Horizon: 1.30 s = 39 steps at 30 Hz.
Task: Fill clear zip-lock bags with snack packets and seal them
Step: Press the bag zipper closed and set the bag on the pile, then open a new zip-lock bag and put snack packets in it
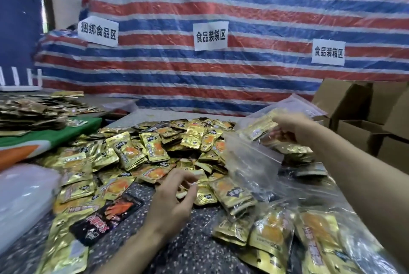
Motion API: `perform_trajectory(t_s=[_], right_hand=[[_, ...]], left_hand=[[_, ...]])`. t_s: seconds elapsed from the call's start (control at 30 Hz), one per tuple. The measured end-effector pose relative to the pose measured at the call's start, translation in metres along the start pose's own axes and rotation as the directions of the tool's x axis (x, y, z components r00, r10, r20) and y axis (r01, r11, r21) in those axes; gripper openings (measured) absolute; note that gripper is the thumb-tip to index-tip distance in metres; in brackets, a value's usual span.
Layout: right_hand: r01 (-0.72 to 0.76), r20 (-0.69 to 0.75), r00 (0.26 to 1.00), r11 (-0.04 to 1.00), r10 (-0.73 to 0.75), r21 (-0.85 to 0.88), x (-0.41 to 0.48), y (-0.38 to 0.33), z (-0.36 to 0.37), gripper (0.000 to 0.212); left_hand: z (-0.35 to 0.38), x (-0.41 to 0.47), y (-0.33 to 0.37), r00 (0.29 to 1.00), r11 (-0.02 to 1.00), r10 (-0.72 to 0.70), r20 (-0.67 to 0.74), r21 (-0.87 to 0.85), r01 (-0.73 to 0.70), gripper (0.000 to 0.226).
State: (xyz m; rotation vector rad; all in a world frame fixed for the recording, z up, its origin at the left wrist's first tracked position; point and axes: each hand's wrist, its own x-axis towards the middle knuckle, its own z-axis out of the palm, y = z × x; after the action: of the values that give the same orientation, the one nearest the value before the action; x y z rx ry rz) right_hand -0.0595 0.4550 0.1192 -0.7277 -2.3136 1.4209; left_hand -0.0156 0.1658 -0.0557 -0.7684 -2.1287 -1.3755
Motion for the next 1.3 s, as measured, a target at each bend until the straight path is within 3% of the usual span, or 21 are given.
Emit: perform_trajectory(t_s=[0.07,0.13,0.23,0.3,0.37,0.53,0.7,0.77,0.83,0.9,0.97,1.0,1.1,1.23,1.3], right_hand=[[0.057,0.024,0.998,0.996,-0.059,0.066,-0.025,-0.007,0.000,0.027],[0.251,-0.019,0.968,0.963,-0.250,0.094,-0.057,-0.012,0.008,0.032],[0.613,-0.038,0.787,0.774,-0.615,0.159,-0.116,-0.004,0.044,0.041],[0.732,0.032,0.665,0.659,-0.746,0.175,-0.150,0.020,0.082,0.043],[0.753,0.113,0.629,0.639,-0.769,0.156,-0.170,0.052,0.115,0.035],[0.658,0.288,0.648,0.708,-0.705,0.256,-0.167,0.108,0.147,0.002],[0.614,0.263,0.652,0.698,-0.711,0.368,-0.161,0.111,0.146,0.017],[0.590,0.228,0.673,0.697,-0.703,0.407,-0.160,0.110,0.145,0.020],[0.585,0.206,0.673,0.681,-0.711,0.439,-0.161,0.109,0.145,0.023],[0.561,0.182,0.677,0.660,-0.714,0.500,-0.162,0.110,0.145,0.028],[0.520,0.175,0.683,0.640,-0.709,0.565,-0.162,0.110,0.143,0.029],[0.517,0.170,0.682,0.633,-0.711,0.575,-0.163,0.109,0.143,0.028],[0.525,0.151,0.680,0.620,-0.718,0.583,-0.163,0.108,0.141,0.027],[0.537,0.146,0.665,0.605,-0.732,0.588,-0.167,0.109,0.141,0.029],[0.547,0.153,0.658,0.607,-0.738,0.576,-0.168,0.110,0.141,0.029]], left_hand=[[0.000,0.001,0.000,1.000,0.999,-0.030,0.007,-0.023,0.030,0.015],[-0.001,0.001,0.000,0.999,0.997,-0.054,-0.005,-0.048,0.054,0.005],[-0.001,0.002,0.000,0.995,0.995,-0.091,-0.029,-0.051,0.089,0.005],[-0.003,0.003,-0.001,0.991,0.992,-0.125,-0.052,-0.040,0.123,0.005],[-0.007,0.001,-0.003,0.986,0.990,-0.137,-0.090,-0.031,0.135,0.004],[-0.021,0.001,-0.006,0.977,0.990,-0.124,-0.175,0.049,0.134,0.011],[-0.056,0.000,-0.012,0.984,0.955,-0.121,-0.132,0.253,0.152,0.014],[-0.081,-0.006,-0.020,0.984,0.886,-0.147,-0.105,0.427,0.178,0.021],[-0.113,-0.013,-0.026,0.970,0.738,-0.191,-0.147,0.630,0.241,0.030],[-0.148,-0.016,-0.034,0.933,0.483,-0.280,-0.226,0.807,0.341,0.038],[-0.182,-0.021,-0.040,0.844,0.202,-0.432,-0.317,0.878,0.434,0.041],[-0.196,-0.024,-0.042,0.787,0.122,-0.506,-0.352,0.874,0.470,0.040],[-0.228,-0.040,-0.048,0.705,0.066,-0.601,-0.377,0.856,0.514,0.009],[-0.241,-0.046,-0.053,0.745,0.036,-0.499,-0.443,0.848,0.528,0.008],[-0.248,-0.043,-0.055,0.708,0.097,-0.515,-0.483,0.788,0.608,0.007]])
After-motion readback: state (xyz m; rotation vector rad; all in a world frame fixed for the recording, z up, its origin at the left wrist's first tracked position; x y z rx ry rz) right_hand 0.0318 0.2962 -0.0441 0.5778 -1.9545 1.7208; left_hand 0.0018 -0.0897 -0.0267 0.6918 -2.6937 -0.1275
